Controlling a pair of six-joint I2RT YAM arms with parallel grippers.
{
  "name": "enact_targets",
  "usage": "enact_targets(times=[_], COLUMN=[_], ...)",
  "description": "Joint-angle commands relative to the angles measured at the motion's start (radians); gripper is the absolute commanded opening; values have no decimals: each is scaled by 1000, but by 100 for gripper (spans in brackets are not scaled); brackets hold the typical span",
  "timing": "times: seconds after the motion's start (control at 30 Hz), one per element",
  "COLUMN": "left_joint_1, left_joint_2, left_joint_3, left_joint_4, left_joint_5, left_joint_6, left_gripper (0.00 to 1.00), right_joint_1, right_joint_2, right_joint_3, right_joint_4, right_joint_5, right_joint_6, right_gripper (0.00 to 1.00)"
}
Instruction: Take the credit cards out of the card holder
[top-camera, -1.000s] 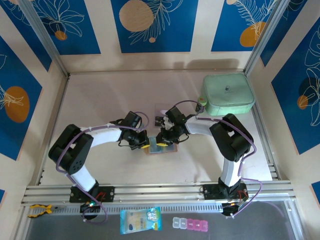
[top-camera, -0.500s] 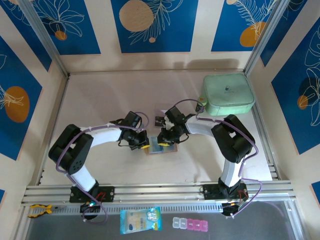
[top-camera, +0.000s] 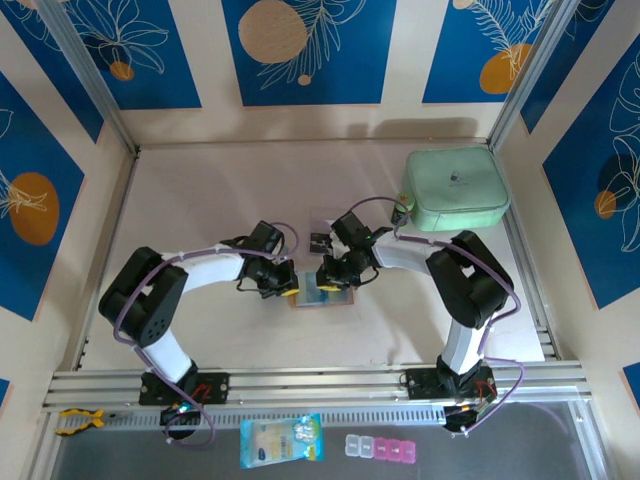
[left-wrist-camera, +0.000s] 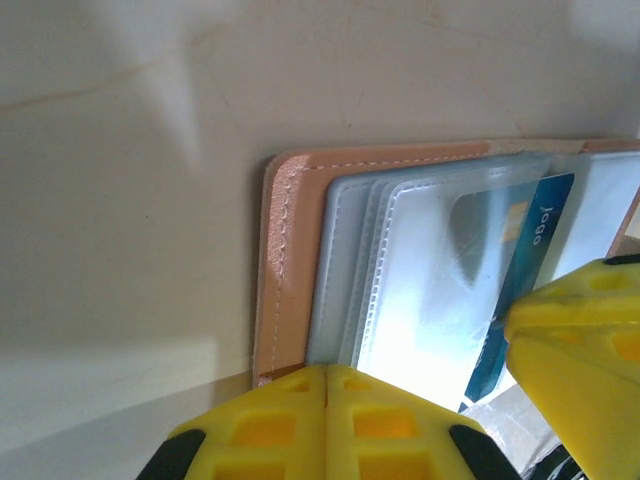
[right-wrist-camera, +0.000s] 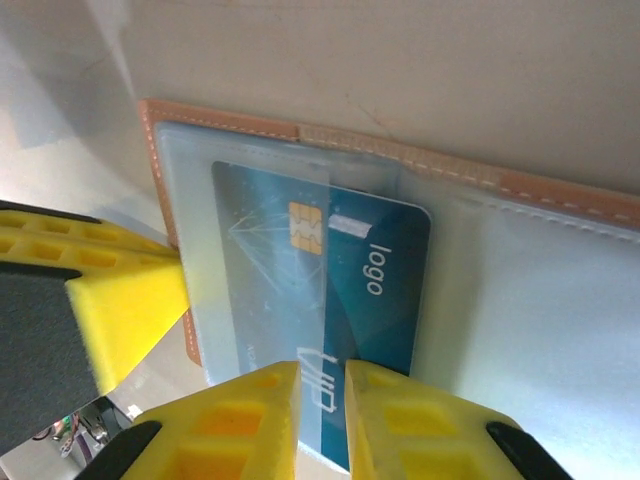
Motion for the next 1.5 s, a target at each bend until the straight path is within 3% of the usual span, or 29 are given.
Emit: enact_targets(times=[0.0, 0.4, 0.73, 1.47], left_joint_1=[16, 3, -60, -65], left_joint_2=[12, -51, 13, 67], left_joint_3=[25, 66, 109, 96], left_joint_4=[-63, -92, -63, -88], left_joint_5=[-40, -10, -1, -25], left_joint_6=[30, 29, 12, 26], left_gripper=[4, 5, 5, 3], right_joint_1=[-1, -42, -46, -45], right_joint_2=[-63, -124, -91, -55], right_joint_3=[-11, -63, -67, -69], right_joint_4=[-20, -4, 8, 21], right_joint_5=[-7, -15, -46, -67], right_joint_6=[5, 26, 36, 32], right_gripper=[20, 20, 21, 23])
